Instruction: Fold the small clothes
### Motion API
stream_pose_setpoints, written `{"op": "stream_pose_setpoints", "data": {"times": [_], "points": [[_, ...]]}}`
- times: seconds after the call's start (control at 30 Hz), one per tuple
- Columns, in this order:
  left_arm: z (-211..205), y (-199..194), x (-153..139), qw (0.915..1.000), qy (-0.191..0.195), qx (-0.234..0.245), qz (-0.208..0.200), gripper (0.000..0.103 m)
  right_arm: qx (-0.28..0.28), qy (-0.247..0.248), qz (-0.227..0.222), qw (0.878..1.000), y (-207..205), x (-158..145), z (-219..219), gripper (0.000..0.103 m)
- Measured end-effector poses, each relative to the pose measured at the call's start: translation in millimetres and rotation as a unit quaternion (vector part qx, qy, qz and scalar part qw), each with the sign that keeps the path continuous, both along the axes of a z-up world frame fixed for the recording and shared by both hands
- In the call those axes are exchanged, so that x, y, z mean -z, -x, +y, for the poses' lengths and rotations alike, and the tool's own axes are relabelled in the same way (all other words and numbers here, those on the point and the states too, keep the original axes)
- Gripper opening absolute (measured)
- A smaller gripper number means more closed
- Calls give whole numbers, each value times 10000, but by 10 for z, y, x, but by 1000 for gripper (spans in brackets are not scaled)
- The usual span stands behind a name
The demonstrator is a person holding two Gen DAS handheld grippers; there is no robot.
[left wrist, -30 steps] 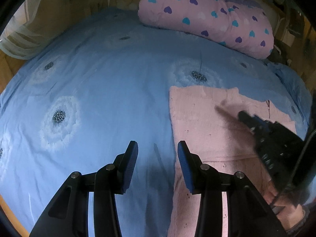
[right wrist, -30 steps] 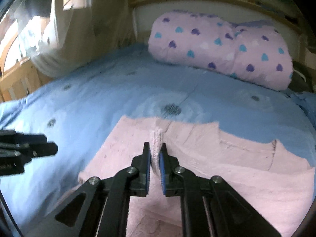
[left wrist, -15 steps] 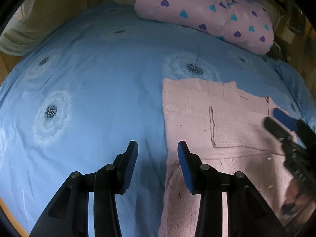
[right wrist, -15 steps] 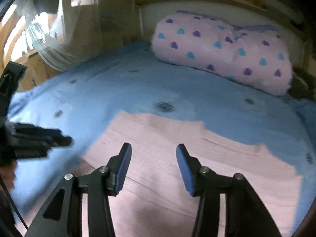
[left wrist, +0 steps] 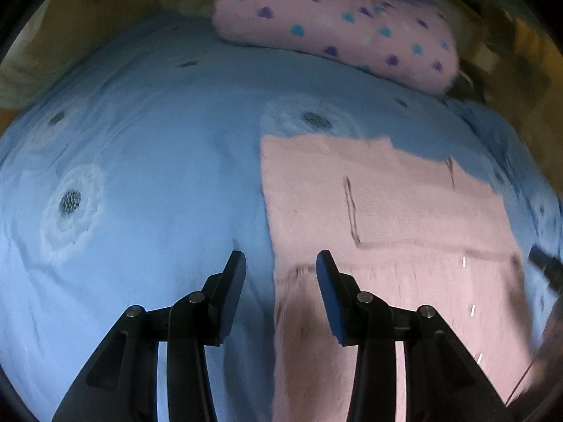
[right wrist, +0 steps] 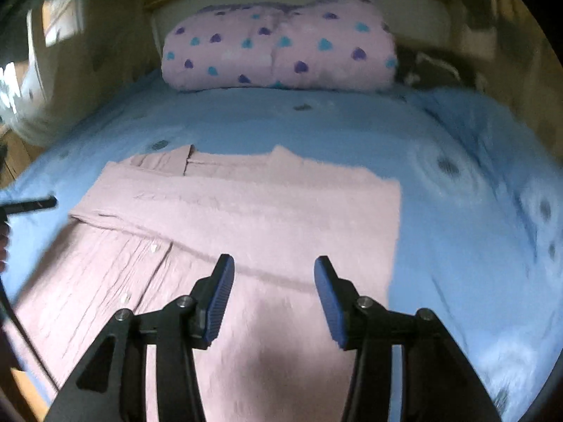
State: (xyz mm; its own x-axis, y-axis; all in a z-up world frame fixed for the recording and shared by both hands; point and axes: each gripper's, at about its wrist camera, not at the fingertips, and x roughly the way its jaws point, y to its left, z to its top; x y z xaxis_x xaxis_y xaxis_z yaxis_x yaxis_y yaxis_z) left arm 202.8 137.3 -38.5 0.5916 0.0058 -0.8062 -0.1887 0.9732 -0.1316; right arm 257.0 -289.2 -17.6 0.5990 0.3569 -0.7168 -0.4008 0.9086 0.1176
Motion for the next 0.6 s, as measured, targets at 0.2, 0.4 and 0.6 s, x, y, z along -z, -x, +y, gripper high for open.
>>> {"op": "stream_pose_setpoints", "data": {"times": [0.2,0.4,0.6], "points": [[-94,543,155,9937,631,811,452,36,-141,-1434,1208,9822,415,295,-781,58],[-121,936,349,9888,1036,674,838,36,7,-1567,1829,9706,800,550,-953,67],[-134,1150,403,9888,936,575,1008,37,198,-1535,1898,9695,1248,441,-1003,69]]}}
